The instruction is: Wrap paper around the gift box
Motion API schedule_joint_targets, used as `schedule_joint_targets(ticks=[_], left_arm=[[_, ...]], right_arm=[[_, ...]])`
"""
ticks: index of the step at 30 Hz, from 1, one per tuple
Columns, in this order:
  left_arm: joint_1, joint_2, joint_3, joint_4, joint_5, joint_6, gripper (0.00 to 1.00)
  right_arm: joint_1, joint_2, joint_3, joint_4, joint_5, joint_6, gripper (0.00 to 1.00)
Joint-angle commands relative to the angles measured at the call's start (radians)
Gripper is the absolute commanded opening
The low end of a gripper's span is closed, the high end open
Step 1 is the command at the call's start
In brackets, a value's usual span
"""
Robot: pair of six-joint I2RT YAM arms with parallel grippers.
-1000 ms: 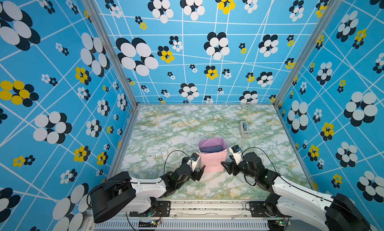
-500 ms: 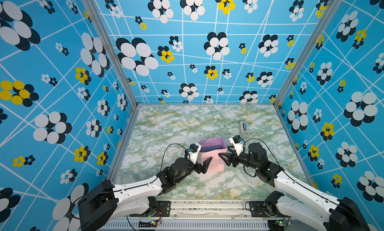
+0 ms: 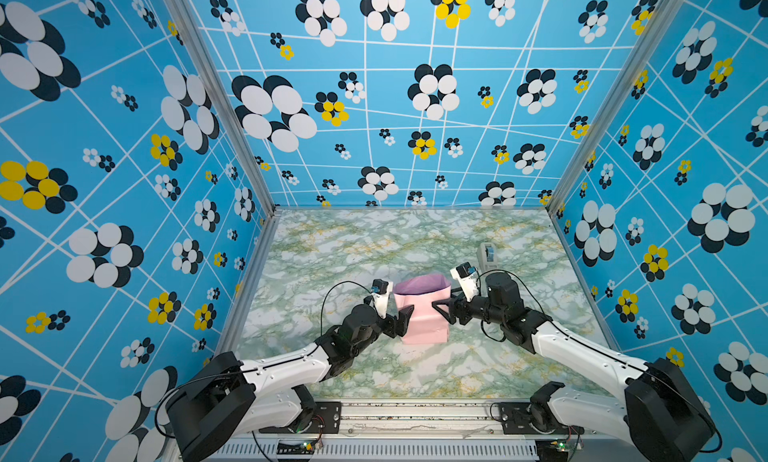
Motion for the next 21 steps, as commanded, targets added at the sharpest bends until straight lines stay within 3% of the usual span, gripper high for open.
schedule_joint_targets(ticks=[1,5,12,14,18,21], left_arm=[[0.016,0.016,-0.002,-0.015,-0.001,-0.034,0.85],[0.023,0.007,-0.015,-0.046,-0.012,-0.049,0.82],[0.016,0.041,0.026,-0.05,0.031,-0.057,0.82],[0.012,0.06,0.033,-0.028,0.031,-0.06,0.82],[0.014,0.062,0.039,-0.075,-0.033,-0.077,0.81],[0.017,0.022,0.011,-0.11,-0.093,-0.084,0.8]], right_arm=[[-0.011,0.029,0.016,-0.058,0.066,0.005,0.78],[-0.012,0.042,0.011,-0.081,0.078,-0.003,0.78],[0.016,0.033,0.039,-0.047,-0.081,0.055,0.78],[0.019,0.043,0.032,-0.057,-0.044,0.06,0.78],[0.001,0.053,0.028,-0.145,0.138,0.069,0.78],[-0.038,0.035,0.023,-0.187,0.144,0.077,0.78]])
